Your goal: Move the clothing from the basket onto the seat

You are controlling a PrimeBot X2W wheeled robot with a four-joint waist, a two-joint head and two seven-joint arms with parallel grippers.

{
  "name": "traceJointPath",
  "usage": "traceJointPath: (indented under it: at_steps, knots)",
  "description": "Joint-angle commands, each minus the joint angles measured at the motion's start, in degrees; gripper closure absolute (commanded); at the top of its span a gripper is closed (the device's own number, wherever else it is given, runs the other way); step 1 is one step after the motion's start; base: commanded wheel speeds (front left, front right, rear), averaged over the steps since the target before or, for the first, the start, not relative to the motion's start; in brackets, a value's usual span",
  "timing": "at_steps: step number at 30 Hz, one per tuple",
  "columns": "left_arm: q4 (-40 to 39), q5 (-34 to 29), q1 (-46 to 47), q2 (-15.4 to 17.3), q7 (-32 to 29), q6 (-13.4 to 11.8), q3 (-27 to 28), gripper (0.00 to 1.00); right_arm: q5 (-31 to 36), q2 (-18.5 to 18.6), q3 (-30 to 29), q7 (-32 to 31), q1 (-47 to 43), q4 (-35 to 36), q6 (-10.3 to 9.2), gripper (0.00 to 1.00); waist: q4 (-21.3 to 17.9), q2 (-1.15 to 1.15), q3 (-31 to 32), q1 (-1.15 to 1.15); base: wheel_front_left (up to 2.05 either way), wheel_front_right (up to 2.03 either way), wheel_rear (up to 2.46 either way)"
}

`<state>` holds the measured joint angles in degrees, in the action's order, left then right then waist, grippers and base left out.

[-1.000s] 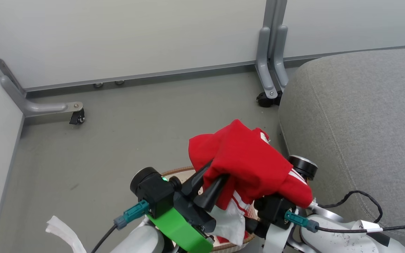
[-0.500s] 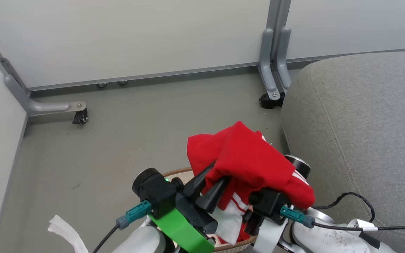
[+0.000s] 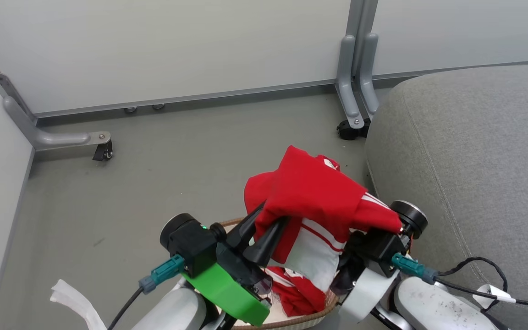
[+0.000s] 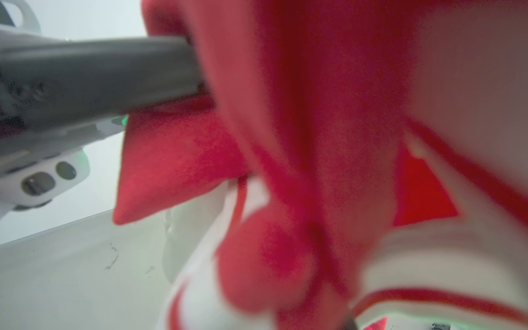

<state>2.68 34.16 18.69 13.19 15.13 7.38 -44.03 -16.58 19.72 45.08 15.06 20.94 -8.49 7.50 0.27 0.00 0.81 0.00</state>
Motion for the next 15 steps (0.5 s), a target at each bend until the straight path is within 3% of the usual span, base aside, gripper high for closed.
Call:
traceJointPath:
  at_steps: [1,13,14,15]
  knots:
    - [0.18,-0.72,-0.69,-0.07,0.03,0.12,0.58,1.0,-0.57,-0.49,-1.31,0.18,-1.16,0.59,-0.02,1.0,-0.14,0.0,-0.09,0.0,0.0,0.0,0.0]
    - [0.22,-1.39,-1.23,-0.54,-0.02,0.12,1.43,1.0,-2.25,-4.55,-9.96,0.19,-5.71,4.63,-0.02,1.0,-0.96,0.0,-0.44,0.0,0.0,0.0,0.0]
    - [0.18,-1.53,-1.24,-0.58,-0.02,0.12,1.53,0.96,-2.22,-4.83,-10.38,0.19,-5.97,5.0,-0.02,1.0,-1.0,0.0,-0.46,0.0,0.0,0.0,0.0]
    - [0.14,-1.55,-1.25,-0.63,-0.03,0.12,1.63,0.76,-2.24,-5.09,-10.62,0.19,-6.19,5.21,-0.02,1.0,-1.03,0.0,-0.47,0.0,0.0,0.0,0.0]
